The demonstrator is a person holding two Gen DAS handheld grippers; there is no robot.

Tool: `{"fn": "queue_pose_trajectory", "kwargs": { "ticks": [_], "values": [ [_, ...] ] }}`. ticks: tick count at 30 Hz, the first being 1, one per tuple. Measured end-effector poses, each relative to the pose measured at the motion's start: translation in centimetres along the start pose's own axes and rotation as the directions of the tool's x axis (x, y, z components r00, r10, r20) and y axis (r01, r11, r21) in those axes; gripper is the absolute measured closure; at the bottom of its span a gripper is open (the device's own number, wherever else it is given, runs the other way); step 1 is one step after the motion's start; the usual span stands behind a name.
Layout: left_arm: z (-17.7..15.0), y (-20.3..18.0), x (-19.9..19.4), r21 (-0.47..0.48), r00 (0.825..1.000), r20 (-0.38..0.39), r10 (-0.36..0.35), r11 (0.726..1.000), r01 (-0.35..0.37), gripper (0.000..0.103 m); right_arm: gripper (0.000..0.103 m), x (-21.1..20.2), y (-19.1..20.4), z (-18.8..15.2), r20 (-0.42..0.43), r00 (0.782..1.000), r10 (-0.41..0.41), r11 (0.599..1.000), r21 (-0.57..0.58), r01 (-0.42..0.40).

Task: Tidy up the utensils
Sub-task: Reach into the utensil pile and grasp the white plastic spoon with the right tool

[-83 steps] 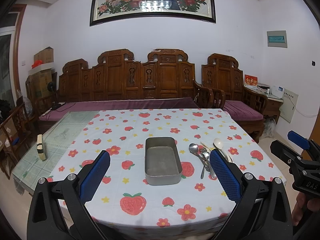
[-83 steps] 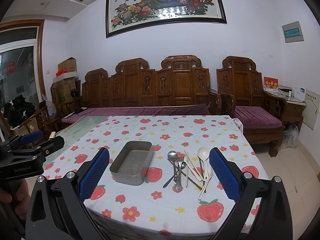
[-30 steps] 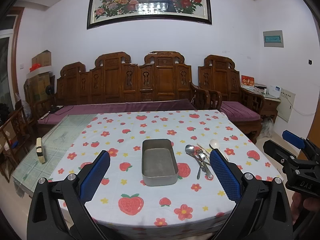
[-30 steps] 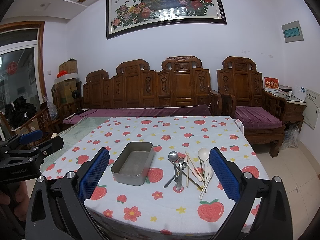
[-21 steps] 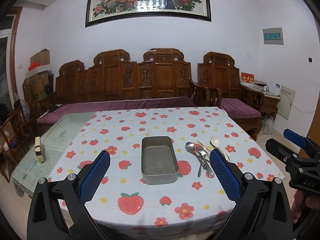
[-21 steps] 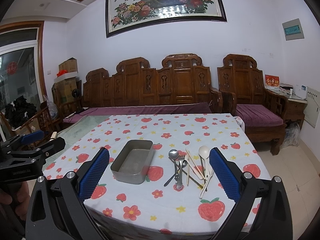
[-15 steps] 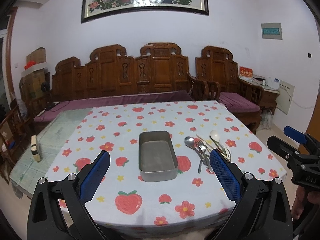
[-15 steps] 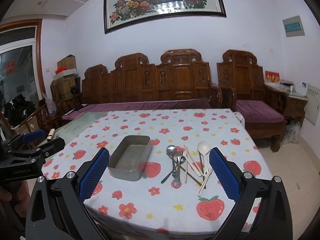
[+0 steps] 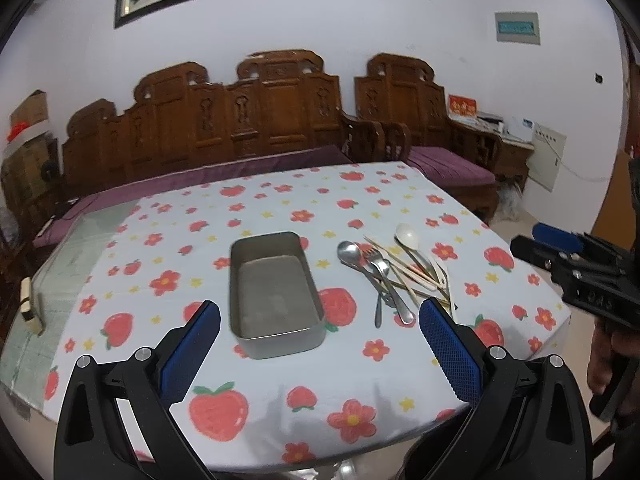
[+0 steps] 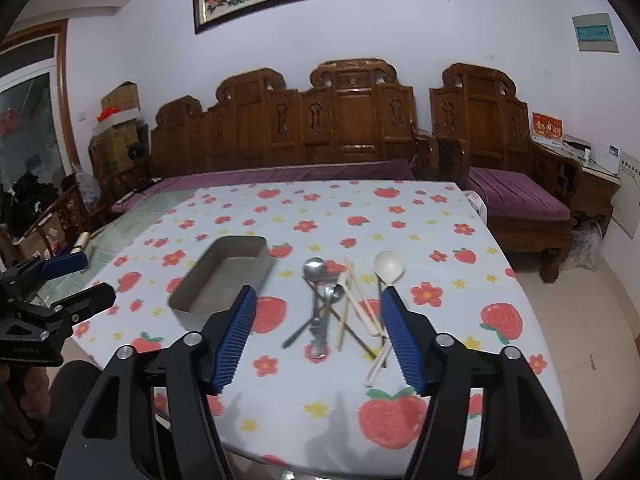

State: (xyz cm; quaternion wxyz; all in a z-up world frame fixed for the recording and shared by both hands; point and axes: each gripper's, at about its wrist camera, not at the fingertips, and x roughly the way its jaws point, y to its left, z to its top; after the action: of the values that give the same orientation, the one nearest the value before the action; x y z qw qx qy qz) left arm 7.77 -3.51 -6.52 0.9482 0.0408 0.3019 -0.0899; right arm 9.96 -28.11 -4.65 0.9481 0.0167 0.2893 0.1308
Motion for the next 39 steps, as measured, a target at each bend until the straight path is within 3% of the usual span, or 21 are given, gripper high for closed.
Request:
{"fn": "queue_pose_trajectory", "kwargs": {
  "ticks": [2,12,20,23,32,39],
  "values": [
    [0.0,-0.3,1.1,0.005,1.000,-0.016,-0.027,1.000,0.027,0.006,0.045,1.0,-1.2,0.0,-0.022,1.000,0.004,1.000,0.023,-0.004],
    [0.7,-1.6,6.2,0.012,0.992,-0.074,-0.102,0.995,0.104,0.008,0.056,7.7,-5.3,0.9,-0.155,0.987,-0.036,0.999,0.027,0.040],
    [0.5,-2.7,9.6,0.026,0.985,-0.132,-0.114,0.993,0.119,0.017,0.061,14.2,-8.0,-2.0,-0.318,0.945,-0.072,0.997,-0.012,0.071],
    [0.2,-3.1,10.6,0.036,0.983,-0.148,-0.107,0.993,0.114,0.018,0.061,15.9,-8.7,-3.6,-0.353,0.934,-0.048,0.999,0.005,0.053],
    [-0.2,-4.5,13.7,0.050,0.974,-0.199,-0.104,0.992,0.116,0.023,0.069,19.2,-9.0,-5.3,-0.406,0.914,0.018,0.998,0.057,0.005],
    [0.3,-5.3,15.2,0.067,0.973,-0.207,-0.096,0.991,0.112,0.023,0.077,20.1,-9.9,-5.6,-0.439,0.899,-0.004,0.996,0.083,0.045]
  ]
}}
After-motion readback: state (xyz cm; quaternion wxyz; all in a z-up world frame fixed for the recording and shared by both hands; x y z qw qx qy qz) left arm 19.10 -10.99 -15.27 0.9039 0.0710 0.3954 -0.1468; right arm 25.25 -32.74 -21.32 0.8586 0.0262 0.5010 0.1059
